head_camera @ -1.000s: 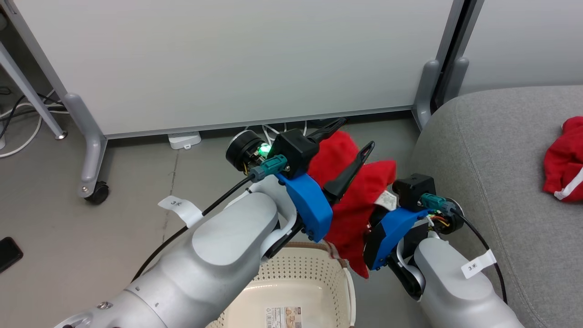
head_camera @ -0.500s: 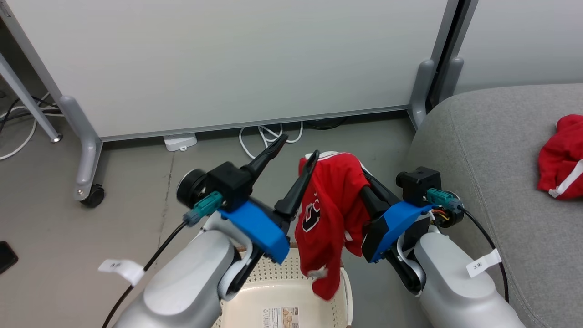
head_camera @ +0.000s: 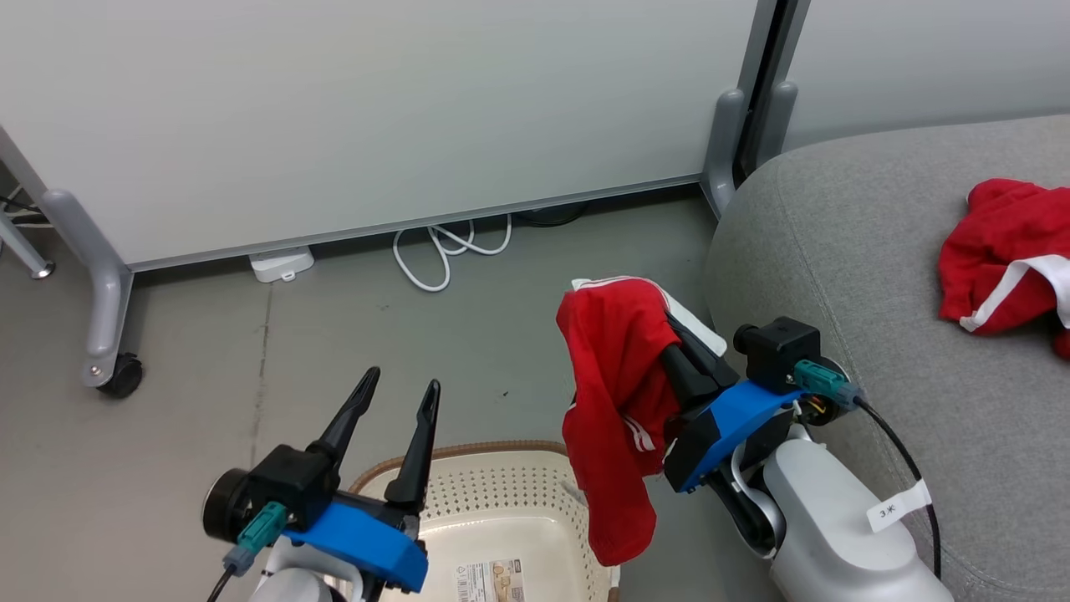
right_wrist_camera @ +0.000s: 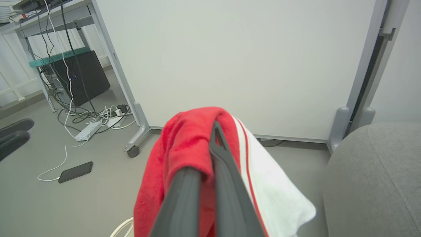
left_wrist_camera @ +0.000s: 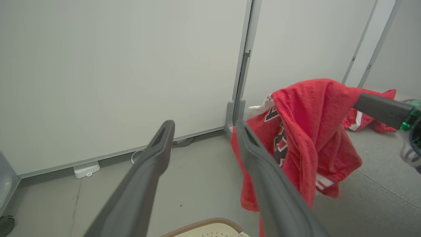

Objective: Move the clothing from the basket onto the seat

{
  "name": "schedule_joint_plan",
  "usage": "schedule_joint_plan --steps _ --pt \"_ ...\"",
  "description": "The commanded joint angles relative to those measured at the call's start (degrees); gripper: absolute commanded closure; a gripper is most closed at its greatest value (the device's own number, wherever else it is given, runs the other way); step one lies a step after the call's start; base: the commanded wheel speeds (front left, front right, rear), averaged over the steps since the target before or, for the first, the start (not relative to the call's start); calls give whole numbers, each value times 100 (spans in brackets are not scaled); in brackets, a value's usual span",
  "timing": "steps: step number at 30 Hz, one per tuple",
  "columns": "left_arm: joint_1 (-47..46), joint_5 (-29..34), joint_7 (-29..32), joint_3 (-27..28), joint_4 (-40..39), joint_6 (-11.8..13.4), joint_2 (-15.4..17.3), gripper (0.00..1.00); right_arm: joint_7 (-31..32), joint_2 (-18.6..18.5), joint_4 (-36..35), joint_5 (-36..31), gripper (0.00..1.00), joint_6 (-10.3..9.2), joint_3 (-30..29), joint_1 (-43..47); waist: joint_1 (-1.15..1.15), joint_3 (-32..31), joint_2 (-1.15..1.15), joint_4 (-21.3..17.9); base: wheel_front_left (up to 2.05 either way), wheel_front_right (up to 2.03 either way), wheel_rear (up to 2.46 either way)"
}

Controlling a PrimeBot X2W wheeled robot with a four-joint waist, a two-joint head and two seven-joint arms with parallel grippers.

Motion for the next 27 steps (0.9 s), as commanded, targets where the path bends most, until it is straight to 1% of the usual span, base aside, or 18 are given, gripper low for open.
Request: schedule_joint_plan --steps 1,8,12,14,19,27 --pt "83 72 -15 107 15 -46 -29 0 -32 -7 -53 -3 100 3 -23 62 0 9 0 -30 0 0 0" --pt "273 407 -15 542 57 -255 -237 0 -19 -7 -152 -56 100 3 -107 144 0 62 0 -119 0 0 0" --pt "281 554 -15 708 26 -340 -294 0 -9 -7 -248 38 100 3 -55 140 0 132 0 -336 0 0 0" --pt "284 615 -14 781 21 -379 -302 0 -9 -7 -307 78 100 3 -8 127 0 175 0 -505 0 0 0" --pt "218 755 -15 942 -2 -431 -305 0 -10 -7 -507 203 100 3 128 162 0 301 0 -1069 0 0 0" --pt "79 835 -15 988 -62 -474 -282 0 -19 -5 -746 283 100 3 98 282 0 500 0 -1986 0 0 0"
